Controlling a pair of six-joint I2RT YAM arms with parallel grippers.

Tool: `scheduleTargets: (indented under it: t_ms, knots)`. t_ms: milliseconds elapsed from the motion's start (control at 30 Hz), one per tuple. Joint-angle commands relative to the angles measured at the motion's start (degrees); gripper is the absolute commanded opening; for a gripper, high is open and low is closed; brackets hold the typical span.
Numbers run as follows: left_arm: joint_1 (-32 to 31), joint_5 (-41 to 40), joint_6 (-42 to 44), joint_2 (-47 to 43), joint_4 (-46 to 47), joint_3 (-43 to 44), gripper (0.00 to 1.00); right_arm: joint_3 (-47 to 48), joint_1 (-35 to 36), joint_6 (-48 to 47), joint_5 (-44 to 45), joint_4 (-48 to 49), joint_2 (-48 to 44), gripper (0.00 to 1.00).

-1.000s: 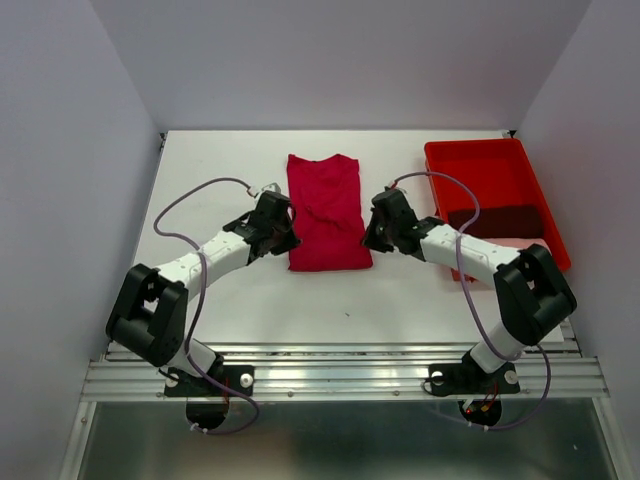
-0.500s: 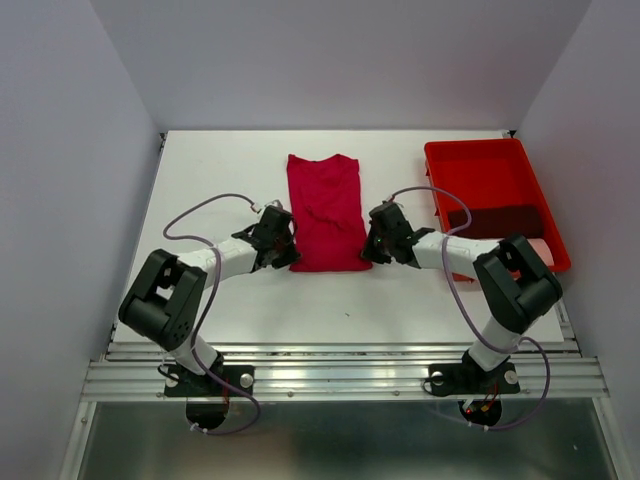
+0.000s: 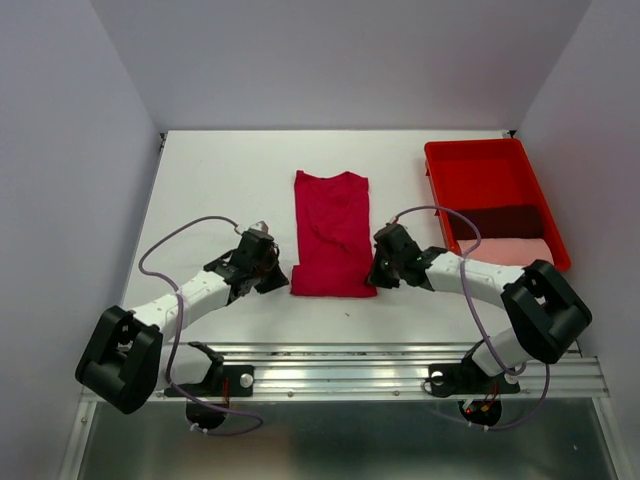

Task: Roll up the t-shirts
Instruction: Roll the T-shirt to the center of the board.

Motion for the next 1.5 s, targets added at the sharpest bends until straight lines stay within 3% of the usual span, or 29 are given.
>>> scheduleTargets:
  t_ms: [0, 33, 100, 133, 167, 300, 400, 633, 933, 1133, 1267, 1467]
  knots:
    - [-0.3, -0.7, -0.7, -4.5, -4.1, 0.2, 0.00, 0.6, 0.5, 1.6, 2.2, -5.7, -4.2, 0.07]
    - [-0.3, -1.0, -0.8, -5.1, -5.1, 0.6, 0.00, 1.6, 0.5, 1.7, 4.5, -7.1, -6.1, 0.15]
    - [-0.3, -1.4, -1.1, -6.5, -5.8, 0.9, 0.00, 2.3, 0.5, 1.5, 6.3, -8.3, -7.8, 0.20]
    - [-0.3, -1.4, -1.6, -6.8, -6.0, 0.9, 0.01, 2.7, 0.5, 1.5, 7.6, -9.0, -8.6, 0.27]
    - [-0.3, -1.0, -1.8, -7.1, -6.1, 0.7, 0.20, 3.0, 0.5, 1.5, 8.0, -10.0, -9.3, 0.33]
    - [-0.4, 0.5, -4.1, -8.1, -5.5, -0.4, 0.67, 1.1, 0.5, 4.0, 8.6, -11.0, -12.3, 0.55]
    - [-0.9, 1.6, -5.7, -8.4, -3.9, -2.2, 0.75, -2.6, 0.5, 7.1, 7.2, -9.7, -14.1, 0.63]
    - [-1.1, 4.0, -9.9, -8.4, 2.0, -7.2, 0.63, -10.8, 0.5, 13.5, 1.2, 0.7, -16.4, 0.63]
    - [-1.2, 6.2, -12.0, -5.6, 7.2, -10.1, 0.54, -13.0, 0.5, 15.1, 0.5, 4.5, -13.6, 0.56]
    - [-1.1, 6.6, -12.0, -2.9, 10.6, -9.9, 0.44, -12.9, 0.5, 15.4, 0.6, 6.0, -12.3, 0.45]
    - [-1.3, 6.4, -12.1, -2.3, 11.1, -9.7, 0.36, -12.6, 0.5, 15.0, 0.7, 6.0, -12.1, 0.33]
    - [-1.2, 5.5, -12.3, -1.9, 11.1, -9.0, 0.12, -12.4, 0.5, 14.7, 0.6, 5.9, -12.1, 0.10]
